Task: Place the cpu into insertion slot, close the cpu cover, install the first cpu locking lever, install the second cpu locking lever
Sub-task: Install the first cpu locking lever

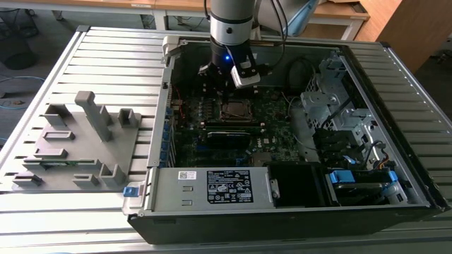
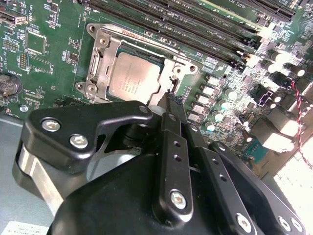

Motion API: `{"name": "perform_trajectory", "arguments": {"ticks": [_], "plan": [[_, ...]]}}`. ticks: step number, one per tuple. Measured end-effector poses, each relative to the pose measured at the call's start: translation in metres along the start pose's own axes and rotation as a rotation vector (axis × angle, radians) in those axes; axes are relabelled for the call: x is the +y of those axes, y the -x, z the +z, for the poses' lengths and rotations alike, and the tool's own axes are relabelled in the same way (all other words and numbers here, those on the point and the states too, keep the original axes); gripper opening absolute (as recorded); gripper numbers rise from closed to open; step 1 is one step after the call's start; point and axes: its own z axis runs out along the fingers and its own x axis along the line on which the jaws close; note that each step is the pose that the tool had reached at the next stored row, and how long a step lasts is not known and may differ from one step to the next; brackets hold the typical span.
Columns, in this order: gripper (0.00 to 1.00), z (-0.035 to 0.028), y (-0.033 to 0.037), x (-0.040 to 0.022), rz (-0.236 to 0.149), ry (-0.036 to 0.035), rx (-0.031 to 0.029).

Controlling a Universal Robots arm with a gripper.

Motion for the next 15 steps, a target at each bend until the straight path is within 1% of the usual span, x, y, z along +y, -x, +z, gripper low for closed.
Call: {"name": "perform_trajectory", "arguments": {"ticks": [8,15], "plan": [[0.11,0.0000,-0.0001,0.0000,0.000,0.0000,0.0000],[0.11,0.0001,-0.0051,-0.0007,0.000,0.0006,-0.0033]]}}
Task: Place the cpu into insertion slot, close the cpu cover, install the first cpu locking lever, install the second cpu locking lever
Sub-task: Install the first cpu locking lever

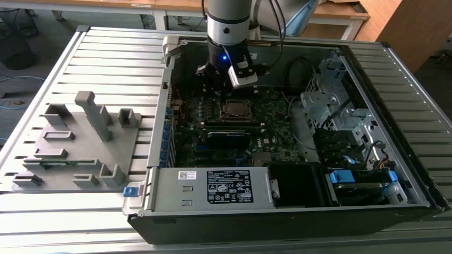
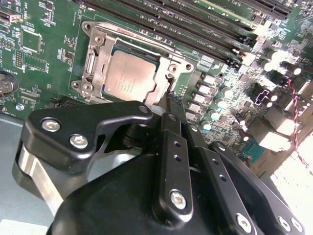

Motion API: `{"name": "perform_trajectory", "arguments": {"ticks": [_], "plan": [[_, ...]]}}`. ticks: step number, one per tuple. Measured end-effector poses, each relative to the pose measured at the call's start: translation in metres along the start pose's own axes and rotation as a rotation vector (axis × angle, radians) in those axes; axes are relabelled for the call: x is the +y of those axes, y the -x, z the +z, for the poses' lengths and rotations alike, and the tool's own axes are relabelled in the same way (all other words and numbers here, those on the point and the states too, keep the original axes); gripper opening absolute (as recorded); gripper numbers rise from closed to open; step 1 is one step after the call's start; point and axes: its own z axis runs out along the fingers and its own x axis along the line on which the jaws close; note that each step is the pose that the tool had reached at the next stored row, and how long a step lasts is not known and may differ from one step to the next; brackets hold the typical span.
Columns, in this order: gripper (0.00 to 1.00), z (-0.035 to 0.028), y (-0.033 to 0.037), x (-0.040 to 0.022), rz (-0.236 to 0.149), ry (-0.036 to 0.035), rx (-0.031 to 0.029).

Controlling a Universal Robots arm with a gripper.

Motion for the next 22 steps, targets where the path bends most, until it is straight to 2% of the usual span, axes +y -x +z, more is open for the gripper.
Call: {"name": "perform_trajectory", "arguments": {"ticks": [16,22], "plan": [[0.11,-0.0037,-0.0001,-0.0001,0.000,-0.0001,0.0000],[0.11,-0.0037,-0.0041,-0.0007,0.000,0.0004,-0.0014]]}}
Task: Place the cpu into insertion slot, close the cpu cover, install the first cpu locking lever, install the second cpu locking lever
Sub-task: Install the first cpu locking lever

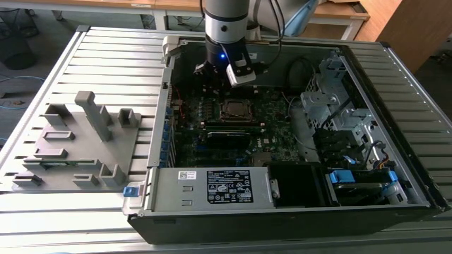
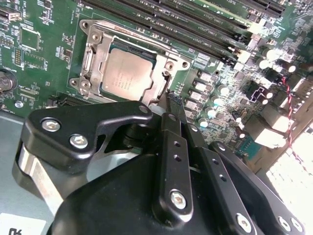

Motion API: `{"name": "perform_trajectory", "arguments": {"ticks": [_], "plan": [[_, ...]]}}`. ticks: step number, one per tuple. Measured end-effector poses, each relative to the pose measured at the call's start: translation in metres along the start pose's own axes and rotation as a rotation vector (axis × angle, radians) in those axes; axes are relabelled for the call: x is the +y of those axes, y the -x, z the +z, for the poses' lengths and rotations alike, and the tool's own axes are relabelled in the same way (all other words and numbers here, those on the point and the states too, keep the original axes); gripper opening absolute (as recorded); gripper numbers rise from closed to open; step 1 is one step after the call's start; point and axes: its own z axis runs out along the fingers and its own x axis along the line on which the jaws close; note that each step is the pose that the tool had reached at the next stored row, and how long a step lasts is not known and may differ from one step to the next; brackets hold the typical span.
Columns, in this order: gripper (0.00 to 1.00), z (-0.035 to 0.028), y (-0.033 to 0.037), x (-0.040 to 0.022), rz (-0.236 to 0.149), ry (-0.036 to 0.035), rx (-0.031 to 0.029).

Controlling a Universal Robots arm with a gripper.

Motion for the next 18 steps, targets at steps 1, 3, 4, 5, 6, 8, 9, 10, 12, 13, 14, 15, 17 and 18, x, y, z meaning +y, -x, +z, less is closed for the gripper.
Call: {"name": "perform_trajectory", "arguments": {"ticks": [1,3,4,5,6,8,9,10,12,13,14,15,17,18], "plan": [[0.11,-0.0001,-0.0009,-0.0002,0.000,0.0000,-0.0002],[0.11,0.0000,-0.0019,-0.0003,0.000,0.0001,-0.0007],[0.11,-0.0001,-0.0019,-0.0003,0.000,0.0002,-0.0008],[0.11,-0.0007,-0.0019,-0.0004,0.000,-0.0001,-0.0006],[0.11,-0.0017,-0.0019,-0.0004,0.000,0.0001,-0.0007],[0.11,-0.0047,-0.0018,-0.0003,0.000,0.0001,-0.0008],[0.11,-0.0062,-0.0018,-0.0003,0.000,0.0000,-0.0007],[0.11,-0.0071,-0.0018,-0.0003,0.000,0.0000,-0.0007],[0.11,-0.0070,-0.0018,-0.0002,0.000,0.0002,-0.0008],[0.11,-0.0071,-0.0023,-0.0003,0.000,0.0003,-0.0012],[0.11,-0.0071,-0.0032,-0.0005,0.000,0.0003,-0.0021],[0.11,-0.0072,-0.0045,-0.0007,0.000,0.0004,-0.0031],[0.11,-0.0071,-0.0080,-0.0013,0.000,0.0008,-0.0057],[0.11,-0.0071,-0.0098,-0.0015,0.000,0.0010,-0.0069]]}}
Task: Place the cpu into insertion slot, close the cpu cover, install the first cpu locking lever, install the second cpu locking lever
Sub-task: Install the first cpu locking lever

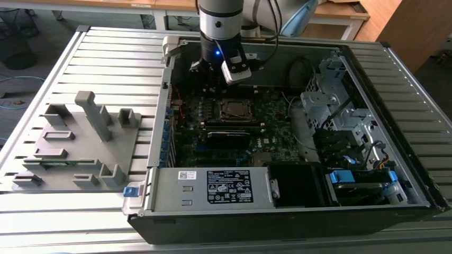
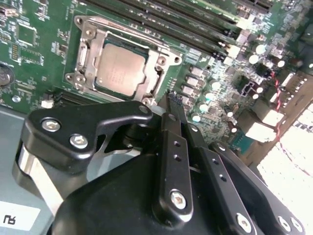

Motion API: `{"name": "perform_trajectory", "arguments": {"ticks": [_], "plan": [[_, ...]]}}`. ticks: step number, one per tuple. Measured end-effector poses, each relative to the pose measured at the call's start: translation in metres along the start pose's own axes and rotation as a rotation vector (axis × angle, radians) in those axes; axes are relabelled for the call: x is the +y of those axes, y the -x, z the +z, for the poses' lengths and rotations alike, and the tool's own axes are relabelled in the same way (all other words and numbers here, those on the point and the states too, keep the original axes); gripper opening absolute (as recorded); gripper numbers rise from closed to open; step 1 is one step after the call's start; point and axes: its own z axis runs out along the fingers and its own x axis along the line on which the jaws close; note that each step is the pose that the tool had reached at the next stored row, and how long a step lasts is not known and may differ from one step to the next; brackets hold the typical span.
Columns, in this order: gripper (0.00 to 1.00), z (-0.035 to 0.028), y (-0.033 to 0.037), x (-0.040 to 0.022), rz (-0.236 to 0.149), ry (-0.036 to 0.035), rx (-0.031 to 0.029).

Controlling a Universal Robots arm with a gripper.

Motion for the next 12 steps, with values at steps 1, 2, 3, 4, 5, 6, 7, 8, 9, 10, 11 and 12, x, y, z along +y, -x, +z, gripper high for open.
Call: {"name": "perform_trajectory", "arguments": {"ticks": [1,2,3,4,5,6,7,8,9,10,11,12], "plan": [[0.11,0.0001,-0.0019,-0.0003,0.000,0.0002,-0.0012],[0.11,0.0002,-0.0048,-0.0007,0.000,0.0005,-0.0028],[0.11,0.0002,-0.0056,-0.0009,0.000,0.0007,-0.0033],[0.11,0.0002,-0.0062,-0.0009,0.000,0.0007,-0.0035],[0.11,0.0001,-0.0066,-0.0010,0.000,0.0013,-0.0035],[0.11,0.0001,-0.0068,-0.0011,0.000,0.0049,-0.0031],[0.11,0.0002,-0.0070,-0.0011,0.000,0.0159,-0.0014],[0.11,0.0002,-0.0072,-0.0011,0.001,0.0328,0.0013],[0.11,0.0002,-0.0073,-0.0012,0.002,0.0498,0.0042],[0.11,0.0002,-0.0073,-0.0012,0.002,0.0583,0.0055],[0.11,0.0001,-0.0075,-0.0012,0.002,0.0604,0.0058],[0.11,0.0002,-0.0079,-0.0012,0.002,0.0610,0.0057]]}}
